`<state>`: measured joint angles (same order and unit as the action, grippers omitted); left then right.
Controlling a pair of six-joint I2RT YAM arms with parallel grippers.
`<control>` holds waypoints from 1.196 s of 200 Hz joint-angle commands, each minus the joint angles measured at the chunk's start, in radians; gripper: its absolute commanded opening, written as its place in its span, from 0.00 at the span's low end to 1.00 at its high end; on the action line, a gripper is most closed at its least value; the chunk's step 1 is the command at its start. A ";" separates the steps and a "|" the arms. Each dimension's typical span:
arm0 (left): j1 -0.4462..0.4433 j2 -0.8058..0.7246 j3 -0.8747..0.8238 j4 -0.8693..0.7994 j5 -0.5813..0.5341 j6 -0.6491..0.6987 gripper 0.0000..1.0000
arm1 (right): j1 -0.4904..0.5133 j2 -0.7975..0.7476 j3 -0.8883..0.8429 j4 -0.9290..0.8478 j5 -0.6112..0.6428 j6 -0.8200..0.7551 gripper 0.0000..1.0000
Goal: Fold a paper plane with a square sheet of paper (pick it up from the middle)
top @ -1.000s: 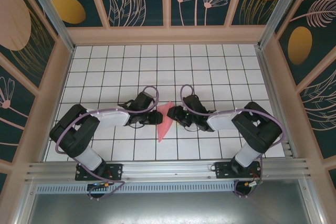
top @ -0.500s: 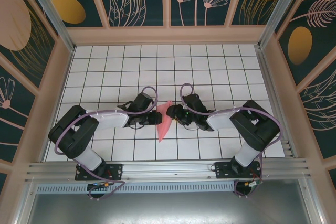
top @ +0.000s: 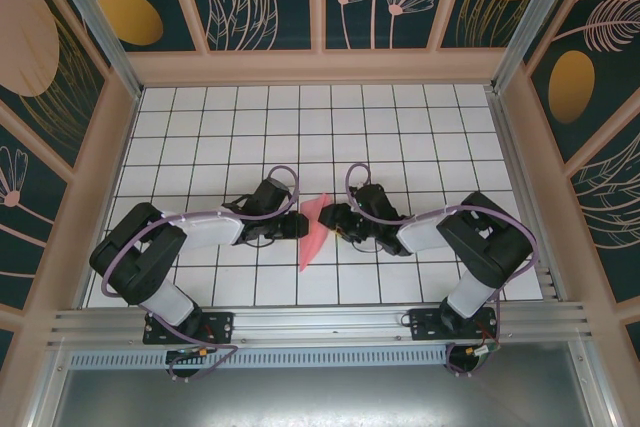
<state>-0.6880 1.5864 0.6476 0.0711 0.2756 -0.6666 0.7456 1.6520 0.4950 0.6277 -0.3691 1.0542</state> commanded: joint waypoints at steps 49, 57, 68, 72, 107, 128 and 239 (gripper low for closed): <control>0.002 -0.023 -0.024 -0.004 -0.018 0.001 0.28 | -0.028 0.031 0.075 0.035 -0.079 -0.095 0.52; 0.002 -0.026 -0.026 -0.003 -0.019 0.000 0.28 | -0.036 0.035 0.083 0.032 -0.082 -0.106 0.53; 0.003 -0.026 -0.028 -0.002 -0.021 -0.001 0.28 | -0.048 0.042 0.092 0.030 -0.096 -0.112 0.54; 0.002 -0.026 -0.028 -0.004 -0.021 -0.001 0.28 | -0.053 0.045 0.095 0.028 -0.100 -0.111 0.54; 0.003 -0.035 -0.029 -0.005 -0.023 -0.002 0.28 | -0.044 0.054 0.119 -0.050 -0.081 -0.120 0.49; 0.003 -0.040 -0.032 -0.004 -0.026 -0.004 0.28 | -0.031 0.056 0.126 -0.076 -0.062 -0.117 0.43; 0.003 -0.074 -0.034 -0.002 -0.009 -0.022 0.28 | 0.005 0.103 0.199 -0.113 -0.008 -0.125 0.12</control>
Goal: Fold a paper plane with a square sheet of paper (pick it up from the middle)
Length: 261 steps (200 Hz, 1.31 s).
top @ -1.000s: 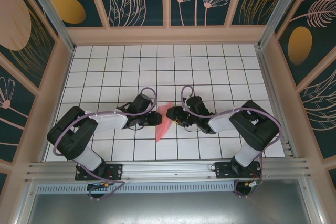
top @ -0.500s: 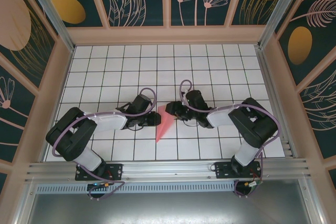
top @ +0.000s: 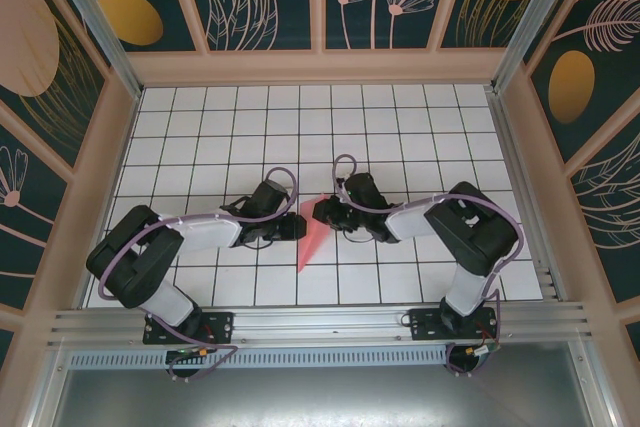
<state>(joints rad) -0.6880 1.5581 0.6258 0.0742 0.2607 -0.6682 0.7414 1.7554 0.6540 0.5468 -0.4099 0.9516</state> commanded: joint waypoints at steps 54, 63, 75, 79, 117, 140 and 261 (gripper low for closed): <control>0.002 -0.268 -0.048 -0.047 -0.179 -0.080 0.37 | 0.011 -0.167 0.182 -0.467 0.236 -0.215 0.06; 0.002 -0.314 -0.058 -0.058 -0.229 -0.089 0.39 | 0.014 -0.198 0.229 -0.604 0.315 -0.253 0.06; 0.004 -0.377 -0.074 -0.073 -0.290 -0.098 0.41 | 0.017 -0.230 0.293 -0.759 0.417 -0.291 0.07; 0.006 -0.398 -0.080 -0.076 -0.307 -0.099 0.42 | 0.018 -0.240 0.312 -0.807 0.461 -0.302 0.07; 0.014 -0.578 -0.143 -0.106 -0.445 -0.092 0.53 | 0.042 -0.249 0.509 -1.251 0.840 -0.300 0.07; 0.018 -0.656 -0.173 -0.132 -0.506 -0.092 0.59 | 0.085 -0.153 0.653 -1.487 0.993 -0.264 0.07; 0.022 -0.971 -0.185 -0.320 -0.635 -0.121 0.69 | 0.296 0.577 1.382 -1.581 0.719 -0.331 0.50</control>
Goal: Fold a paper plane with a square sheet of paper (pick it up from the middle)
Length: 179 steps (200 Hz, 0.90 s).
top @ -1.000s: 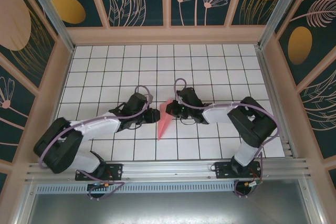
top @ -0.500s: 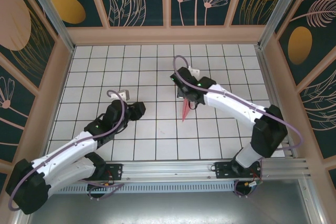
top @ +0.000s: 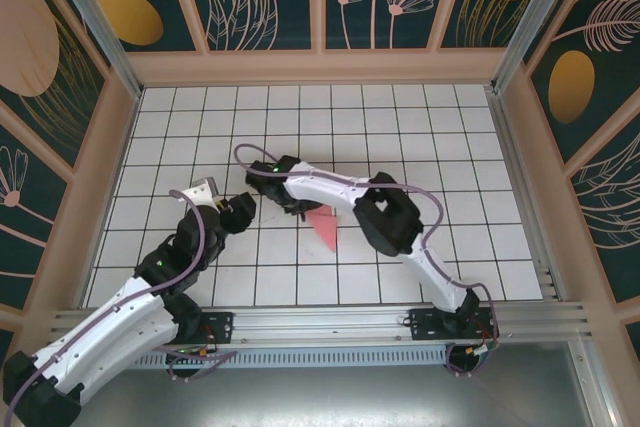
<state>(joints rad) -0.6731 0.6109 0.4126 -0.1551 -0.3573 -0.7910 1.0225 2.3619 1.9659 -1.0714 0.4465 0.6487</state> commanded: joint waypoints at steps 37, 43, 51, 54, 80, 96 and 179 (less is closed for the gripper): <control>0.006 -0.049 0.079 -0.196 0.068 0.011 0.74 | 0.017 -0.430 -0.350 0.506 -0.280 -0.019 0.84; 0.006 -0.051 0.084 -0.207 0.096 0.017 0.75 | 0.017 -0.500 -0.433 0.571 -0.282 -0.003 0.85; 0.007 -0.049 0.097 -0.238 0.117 0.017 0.75 | 0.015 -0.590 -0.541 0.637 -0.273 0.029 0.86; 0.006 -0.047 0.104 -0.252 0.121 0.012 0.75 | 0.013 -0.624 -0.581 0.657 -0.270 0.041 0.86; 0.009 -0.057 0.138 -0.307 0.222 0.053 0.79 | -0.002 -0.864 -0.918 0.836 -0.267 0.140 0.82; 0.009 -0.059 0.144 -0.312 0.262 0.070 0.80 | -0.006 -1.001 -1.096 0.910 -0.266 0.198 0.82; 0.013 0.024 0.143 -0.262 0.253 0.140 0.91 | -0.111 -1.285 -1.312 0.925 -0.379 0.225 0.67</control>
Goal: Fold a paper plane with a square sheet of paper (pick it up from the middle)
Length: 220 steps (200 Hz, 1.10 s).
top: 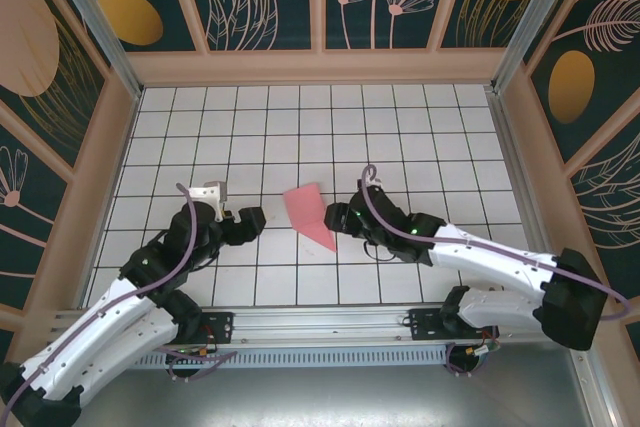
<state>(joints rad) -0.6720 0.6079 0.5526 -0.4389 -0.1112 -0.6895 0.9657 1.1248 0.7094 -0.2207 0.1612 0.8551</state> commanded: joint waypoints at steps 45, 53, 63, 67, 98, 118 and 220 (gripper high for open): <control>0.021 0.029 -0.035 0.077 0.005 0.028 0.94 | -0.214 -0.100 -0.208 0.310 -0.417 0.008 0.55; 0.021 0.028 -0.039 0.086 0.014 0.030 0.95 | -0.216 -0.091 -0.201 0.319 -0.434 -0.013 0.53; 0.022 0.034 -0.046 0.097 0.034 0.029 0.95 | -0.221 -0.068 -0.188 0.334 -0.464 -0.032 0.50; 0.023 0.039 -0.049 0.102 0.041 0.027 0.95 | -0.222 -0.057 -0.183 0.340 -0.474 -0.035 0.49; 0.030 0.092 -0.104 0.165 0.081 -0.004 0.95 | -0.241 0.075 -0.152 0.447 -0.579 -0.044 0.41; 0.040 0.129 -0.139 0.201 0.091 -0.036 0.95 | -0.242 0.182 -0.104 0.441 -0.568 -0.036 0.38; 0.046 0.123 -0.165 0.229 0.138 -0.044 0.96 | -0.197 0.342 0.213 0.191 -0.315 0.157 0.40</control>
<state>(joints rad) -0.6331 0.6765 0.4007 -0.2619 -0.0135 -0.7380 0.7605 1.4639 0.8383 0.0658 -0.2279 0.9943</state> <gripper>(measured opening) 0.958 0.397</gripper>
